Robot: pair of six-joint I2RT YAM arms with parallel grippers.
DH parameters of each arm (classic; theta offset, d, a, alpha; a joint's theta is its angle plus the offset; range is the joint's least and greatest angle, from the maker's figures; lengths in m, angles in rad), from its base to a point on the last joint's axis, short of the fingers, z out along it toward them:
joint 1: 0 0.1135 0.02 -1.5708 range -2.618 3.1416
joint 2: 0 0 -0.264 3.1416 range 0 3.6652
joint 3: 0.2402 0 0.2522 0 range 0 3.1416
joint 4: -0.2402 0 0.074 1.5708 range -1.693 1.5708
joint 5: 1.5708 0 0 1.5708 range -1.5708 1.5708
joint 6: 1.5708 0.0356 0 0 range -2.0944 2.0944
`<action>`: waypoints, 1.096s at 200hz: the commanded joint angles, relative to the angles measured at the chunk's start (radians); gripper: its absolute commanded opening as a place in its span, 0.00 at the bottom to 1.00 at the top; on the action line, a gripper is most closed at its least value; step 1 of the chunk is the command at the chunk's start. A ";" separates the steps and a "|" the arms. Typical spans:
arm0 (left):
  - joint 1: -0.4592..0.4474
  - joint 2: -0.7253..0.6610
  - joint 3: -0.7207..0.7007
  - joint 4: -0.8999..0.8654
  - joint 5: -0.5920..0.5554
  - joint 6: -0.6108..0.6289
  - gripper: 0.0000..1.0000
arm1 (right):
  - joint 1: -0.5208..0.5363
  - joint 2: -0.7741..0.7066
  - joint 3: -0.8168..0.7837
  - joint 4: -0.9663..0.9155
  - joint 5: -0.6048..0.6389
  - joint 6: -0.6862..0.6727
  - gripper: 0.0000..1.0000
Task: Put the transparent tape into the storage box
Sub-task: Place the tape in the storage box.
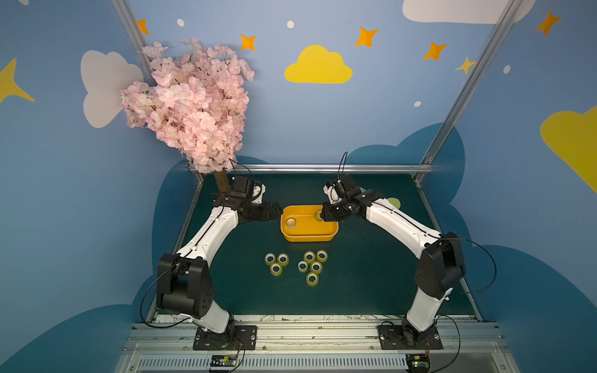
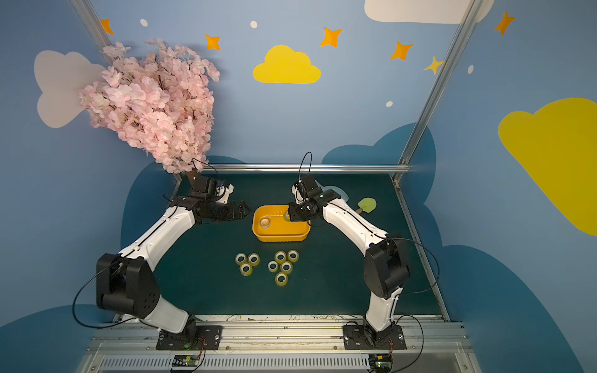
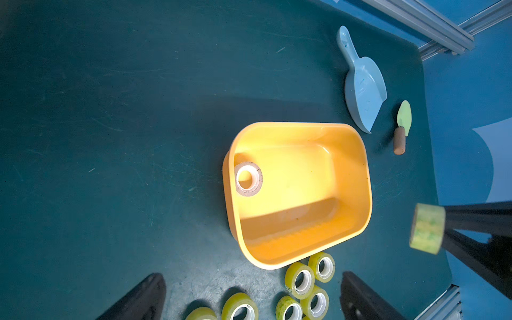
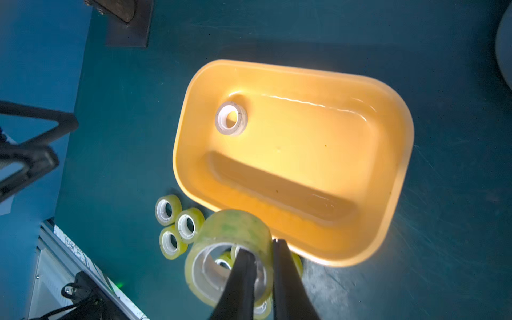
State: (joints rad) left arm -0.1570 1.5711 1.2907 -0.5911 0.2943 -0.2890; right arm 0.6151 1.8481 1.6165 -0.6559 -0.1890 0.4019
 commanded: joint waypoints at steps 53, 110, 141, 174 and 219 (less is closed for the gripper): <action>0.022 0.008 0.034 -0.021 0.019 -0.018 1.00 | -0.005 0.271 0.241 -0.128 -0.063 0.004 0.00; 0.045 0.000 0.033 -0.016 0.042 -0.033 1.00 | 0.003 0.405 0.337 -0.097 -0.063 0.050 0.00; 0.053 0.003 0.035 -0.012 0.077 -0.051 1.00 | 0.003 0.501 0.409 -0.100 -0.077 0.088 0.00; 0.059 0.004 0.033 -0.012 0.065 -0.048 1.00 | 0.012 0.545 0.446 -0.092 -0.094 0.110 0.14; 0.064 0.016 0.033 -0.010 0.082 -0.053 1.00 | 0.013 0.492 0.435 -0.091 -0.106 0.117 0.25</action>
State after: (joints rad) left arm -0.0975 1.5711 1.2995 -0.5968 0.3477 -0.3405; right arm 0.6239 2.3951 2.0331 -0.7433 -0.2783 0.5079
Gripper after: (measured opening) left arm 0.999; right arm 0.224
